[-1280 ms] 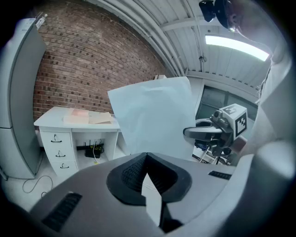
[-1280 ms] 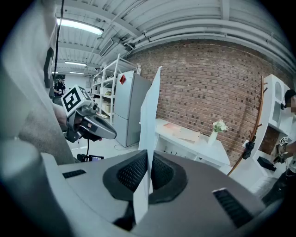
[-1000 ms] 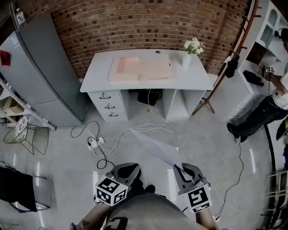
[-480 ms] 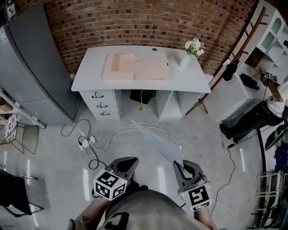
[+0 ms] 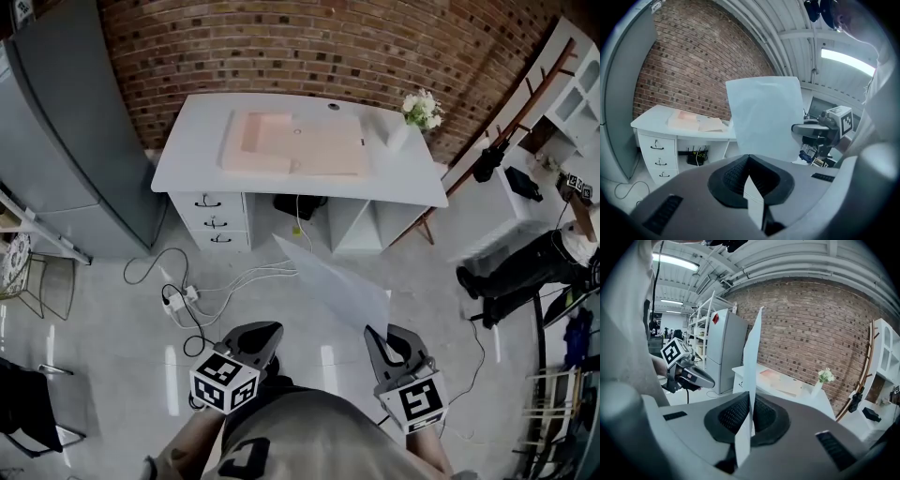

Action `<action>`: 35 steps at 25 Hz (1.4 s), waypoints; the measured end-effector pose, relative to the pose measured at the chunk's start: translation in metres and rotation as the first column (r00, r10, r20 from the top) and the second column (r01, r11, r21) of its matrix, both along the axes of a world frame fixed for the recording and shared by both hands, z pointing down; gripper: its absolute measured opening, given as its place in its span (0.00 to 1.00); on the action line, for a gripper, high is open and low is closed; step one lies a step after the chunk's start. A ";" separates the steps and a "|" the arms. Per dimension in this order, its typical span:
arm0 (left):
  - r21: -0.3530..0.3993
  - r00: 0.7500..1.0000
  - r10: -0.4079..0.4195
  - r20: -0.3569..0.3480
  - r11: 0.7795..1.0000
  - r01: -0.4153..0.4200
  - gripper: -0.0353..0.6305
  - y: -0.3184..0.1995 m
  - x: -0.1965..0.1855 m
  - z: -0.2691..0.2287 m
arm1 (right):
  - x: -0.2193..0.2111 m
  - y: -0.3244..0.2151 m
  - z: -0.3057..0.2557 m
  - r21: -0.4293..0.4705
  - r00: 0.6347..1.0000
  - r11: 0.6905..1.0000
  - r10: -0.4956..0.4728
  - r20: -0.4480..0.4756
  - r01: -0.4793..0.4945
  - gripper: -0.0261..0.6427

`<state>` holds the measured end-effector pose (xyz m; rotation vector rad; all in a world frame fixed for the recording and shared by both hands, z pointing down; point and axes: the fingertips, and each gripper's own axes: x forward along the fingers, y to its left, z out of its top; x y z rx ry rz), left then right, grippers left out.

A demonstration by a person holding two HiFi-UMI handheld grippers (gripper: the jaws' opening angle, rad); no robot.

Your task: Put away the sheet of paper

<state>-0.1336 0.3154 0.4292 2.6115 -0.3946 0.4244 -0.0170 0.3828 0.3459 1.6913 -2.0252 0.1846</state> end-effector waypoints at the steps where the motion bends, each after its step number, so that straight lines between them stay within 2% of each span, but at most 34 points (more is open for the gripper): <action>1: -0.001 1.000 -0.009 -0.004 1.000 0.009 0.07 -0.007 -0.003 0.000 | -0.002 -0.007 -0.001 0.003 1.000 1.000 -0.004 0.004 0.004 0.07; 7: -0.009 0.997 -0.070 -0.021 0.998 0.069 0.07 -0.048 -0.028 0.005 | -0.017 -0.047 -0.005 -0.008 0.998 0.999 -0.037 0.057 0.037 0.07; 10: -0.009 0.995 -0.093 -0.028 0.996 0.093 0.07 -0.066 -0.038 0.006 | -0.021 -0.063 -0.009 -0.004 0.992 0.999 -0.048 0.118 0.049 0.07; 16: -0.024 0.990 -0.139 -0.029 0.990 0.139 0.07 -0.081 -0.056 0.011 | -0.025 -0.081 -0.011 -0.010 0.979 0.999 -0.044 0.198 0.047 0.07; 28: -0.002 0.967 -0.252 -0.031 0.968 0.252 0.07 -0.108 -0.071 0.005 | -0.026 -0.111 -0.008 -0.026 0.986 0.988 -0.150 0.067 0.152 0.07; 35: -0.010 0.958 -0.288 0.007 0.957 0.288 0.07 -0.111 -0.057 0.010 | -0.017 -0.124 0.007 -0.043 0.973 0.974 -0.217 0.080 0.221 0.07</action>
